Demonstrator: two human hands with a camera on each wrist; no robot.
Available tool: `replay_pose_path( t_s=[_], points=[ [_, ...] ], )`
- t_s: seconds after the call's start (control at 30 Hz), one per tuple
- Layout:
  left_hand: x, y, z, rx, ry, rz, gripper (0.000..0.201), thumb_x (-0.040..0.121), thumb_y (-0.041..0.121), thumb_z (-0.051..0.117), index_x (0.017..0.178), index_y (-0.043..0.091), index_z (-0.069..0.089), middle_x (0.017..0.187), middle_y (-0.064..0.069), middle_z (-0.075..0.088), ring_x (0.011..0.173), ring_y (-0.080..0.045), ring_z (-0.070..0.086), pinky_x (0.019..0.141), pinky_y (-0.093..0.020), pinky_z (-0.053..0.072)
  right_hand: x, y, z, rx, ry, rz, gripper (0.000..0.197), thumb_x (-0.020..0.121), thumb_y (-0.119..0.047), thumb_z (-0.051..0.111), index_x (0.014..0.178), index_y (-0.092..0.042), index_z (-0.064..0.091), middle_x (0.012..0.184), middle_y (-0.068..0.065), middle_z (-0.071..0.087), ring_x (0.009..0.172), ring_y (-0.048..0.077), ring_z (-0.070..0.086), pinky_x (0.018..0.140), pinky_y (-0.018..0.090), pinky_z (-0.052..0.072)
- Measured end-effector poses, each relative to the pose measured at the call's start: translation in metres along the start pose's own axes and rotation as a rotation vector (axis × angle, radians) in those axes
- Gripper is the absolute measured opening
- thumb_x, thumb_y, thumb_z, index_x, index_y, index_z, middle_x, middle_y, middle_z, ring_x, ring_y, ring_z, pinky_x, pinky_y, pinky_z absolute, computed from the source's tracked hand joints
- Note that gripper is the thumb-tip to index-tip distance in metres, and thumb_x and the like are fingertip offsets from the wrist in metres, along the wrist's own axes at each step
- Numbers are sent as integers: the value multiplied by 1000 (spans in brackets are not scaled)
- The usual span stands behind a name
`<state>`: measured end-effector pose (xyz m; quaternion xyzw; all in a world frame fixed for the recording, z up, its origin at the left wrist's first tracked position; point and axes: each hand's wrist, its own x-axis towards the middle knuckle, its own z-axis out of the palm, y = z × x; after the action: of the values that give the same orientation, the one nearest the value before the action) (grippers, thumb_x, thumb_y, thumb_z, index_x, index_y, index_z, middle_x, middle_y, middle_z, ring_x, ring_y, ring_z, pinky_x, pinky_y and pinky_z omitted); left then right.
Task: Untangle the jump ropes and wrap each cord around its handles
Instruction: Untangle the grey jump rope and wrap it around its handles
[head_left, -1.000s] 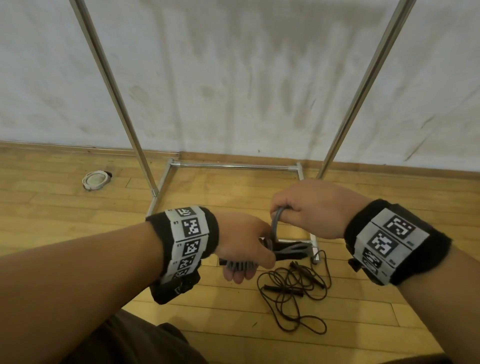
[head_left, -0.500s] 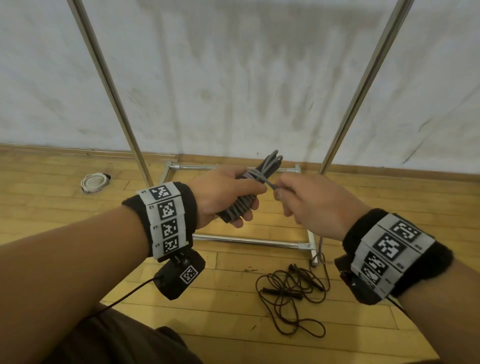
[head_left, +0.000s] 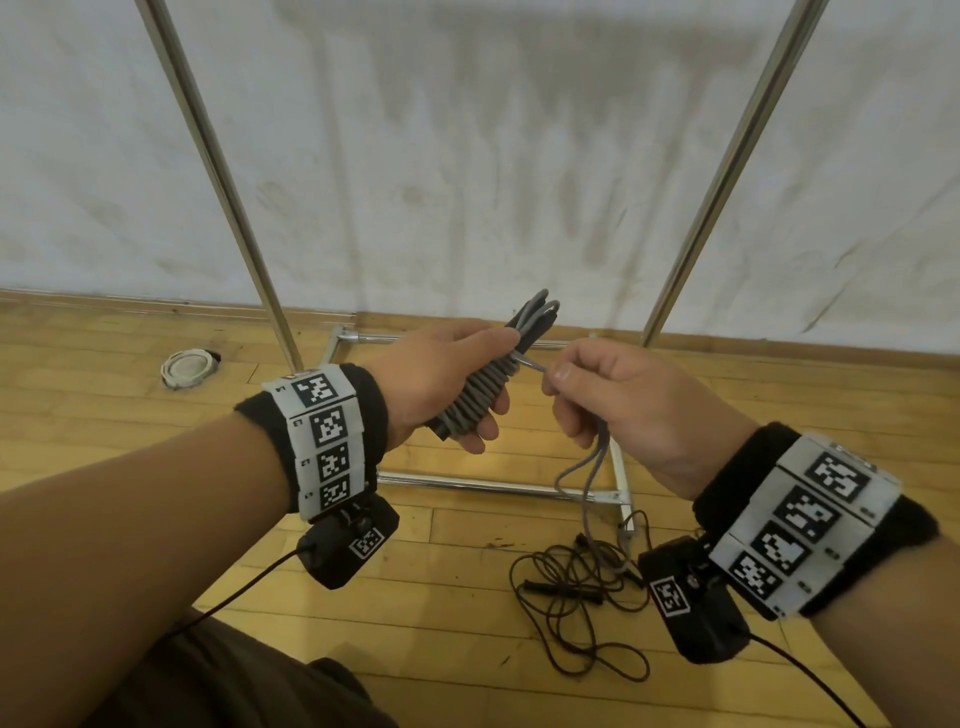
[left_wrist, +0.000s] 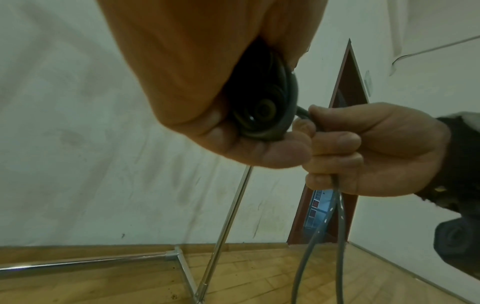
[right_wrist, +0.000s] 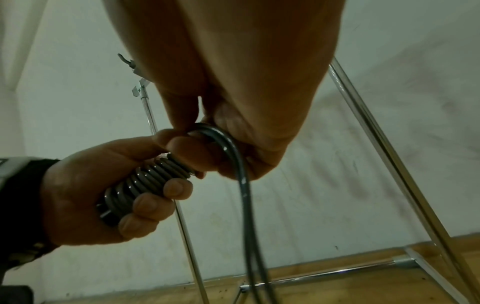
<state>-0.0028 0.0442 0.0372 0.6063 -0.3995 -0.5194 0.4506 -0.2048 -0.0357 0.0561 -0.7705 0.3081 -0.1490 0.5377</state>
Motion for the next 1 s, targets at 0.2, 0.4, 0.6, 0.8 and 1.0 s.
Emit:
replay_pose_path(
  t_s=[0.2, 0.4, 0.6, 0.8, 1.0],
  points=[
    [-1, 4, 0, -129, -22, 25, 40, 108, 42, 57, 118, 4, 63, 85, -19, 73, 65, -34, 72, 61, -43, 64, 2, 1, -10, -106, -4, -42, 10, 103, -20, 57, 104, -15, 66, 77, 0, 72, 69, 13, 59, 70, 37, 51],
    [-3, 8, 0, -248, -79, 48, 47, 106, 45, 54, 112, -1, 65, 86, -24, 73, 66, -35, 73, 57, -39, 62, 4, -2, -17, -298, -115, -84, 21, 106, -24, 50, 107, -24, 71, 79, -6, 73, 66, 9, 61, 68, 29, 53],
    [-2, 9, -1, -223, -102, 75, 51, 110, 45, 47, 110, -1, 67, 90, -29, 74, 68, -35, 73, 58, -37, 60, 4, -2, -27, -412, -116, -120, 22, 106, -29, 48, 101, -33, 69, 81, -11, 74, 71, 12, 65, 71, 28, 54],
    [-4, 13, 1, -215, -229, 104, 47, 107, 45, 52, 115, 2, 66, 93, -30, 74, 65, -32, 73, 55, -35, 60, 2, 4, -35, -424, -178, -140, 22, 107, -25, 49, 100, -32, 69, 86, -12, 75, 76, 7, 69, 75, 25, 53],
    [-11, 10, 14, 96, -541, -16, 26, 99, 45, 66, 105, 20, 70, 87, -16, 76, 66, -26, 74, 60, -32, 61, 5, 18, -37, -654, -238, -98, 16, 102, -38, 53, 95, -49, 61, 92, -18, 70, 91, -8, 61, 78, 12, 47]
  ],
)
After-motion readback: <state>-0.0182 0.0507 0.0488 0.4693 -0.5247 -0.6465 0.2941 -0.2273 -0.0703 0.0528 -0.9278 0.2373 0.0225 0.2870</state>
